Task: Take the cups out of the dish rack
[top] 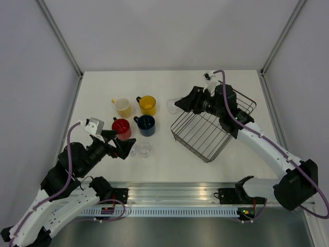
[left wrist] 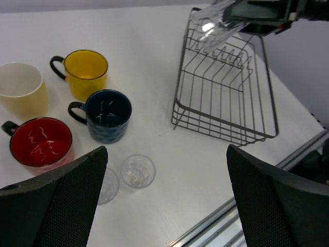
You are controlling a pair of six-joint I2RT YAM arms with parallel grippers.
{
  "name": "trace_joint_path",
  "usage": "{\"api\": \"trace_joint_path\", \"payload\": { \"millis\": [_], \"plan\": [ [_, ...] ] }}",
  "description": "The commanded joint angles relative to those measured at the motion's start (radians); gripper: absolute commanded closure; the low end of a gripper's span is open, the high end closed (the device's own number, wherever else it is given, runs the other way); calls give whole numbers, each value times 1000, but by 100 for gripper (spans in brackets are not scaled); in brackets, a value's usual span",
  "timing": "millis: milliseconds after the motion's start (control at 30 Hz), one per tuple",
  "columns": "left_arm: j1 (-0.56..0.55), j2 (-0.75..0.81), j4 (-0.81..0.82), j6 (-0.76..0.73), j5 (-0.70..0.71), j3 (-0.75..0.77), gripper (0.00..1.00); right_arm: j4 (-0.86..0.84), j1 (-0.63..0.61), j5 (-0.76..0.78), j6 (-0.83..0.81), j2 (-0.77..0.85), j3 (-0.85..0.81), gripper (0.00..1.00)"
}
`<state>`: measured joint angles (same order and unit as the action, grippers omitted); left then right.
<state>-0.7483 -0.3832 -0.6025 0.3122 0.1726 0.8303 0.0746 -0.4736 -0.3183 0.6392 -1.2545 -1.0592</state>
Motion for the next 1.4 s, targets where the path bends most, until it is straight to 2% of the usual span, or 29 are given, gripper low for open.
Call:
{"api": "trace_joint_path", "payload": {
  "millis": [0, 167, 333, 500, 600, 667, 700, 767, 800, 833, 1133, 1200, 1267, 1300, 1333, 1367],
  "plan": [
    [-3, 56, 125, -27, -146, -20, 0, -246, -97, -96, 122, -5, 8, 100],
    [-3, 145, 237, 30, -286, -77, 0, -478, -256, -126, 243, -32, 51, 99],
    [-3, 207, 424, 106, -395, -157, 0, -671, -374, -163, 301, -78, 65, 99],
    [-3, 225, 542, 142, -473, -195, 3, -710, -444, -176, 303, -95, 42, 100],
    [-3, 207, 570, 148, -521, -197, 14, -708, -468, -191, 301, -106, 24, 100],
    [-3, 201, 596, 154, -571, -201, 29, -711, -487, -185, 297, -109, 24, 100],
    [-3, 196, 630, 159, -584, -203, 43, -707, -494, -186, 294, -109, 19, 100],
    [-3, 196, 659, 159, -611, -206, 59, -708, -499, -188, 290, -108, 19, 100],
    [-3, 198, 662, 159, -610, -206, 73, -704, -502, -189, 284, -106, 19, 100],
    [-3, 198, 664, 156, -607, -206, 78, -702, -505, -188, 280, -102, 21, 100],
    [-3, 194, 642, 134, -518, -217, 98, -670, -554, -192, 234, -85, 28, 100],
    [-3, 198, 638, 128, -501, -220, 98, -655, -562, -188, 215, -76, 33, 100],
    [-3, 201, 635, 117, -490, -220, 98, -635, -563, -180, 183, -62, 47, 93],
    [-3, 196, 624, 107, -490, -218, 98, -621, -563, -165, 168, -53, 53, 84],
    [-3, 196, 616, 100, -490, -215, 98, -605, -563, -145, 156, -30, 60, 57],
    [-3, 193, 612, 94, -495, -214, 98, -592, -562, -93, 142, -16, 79, 43]
  ]
}}
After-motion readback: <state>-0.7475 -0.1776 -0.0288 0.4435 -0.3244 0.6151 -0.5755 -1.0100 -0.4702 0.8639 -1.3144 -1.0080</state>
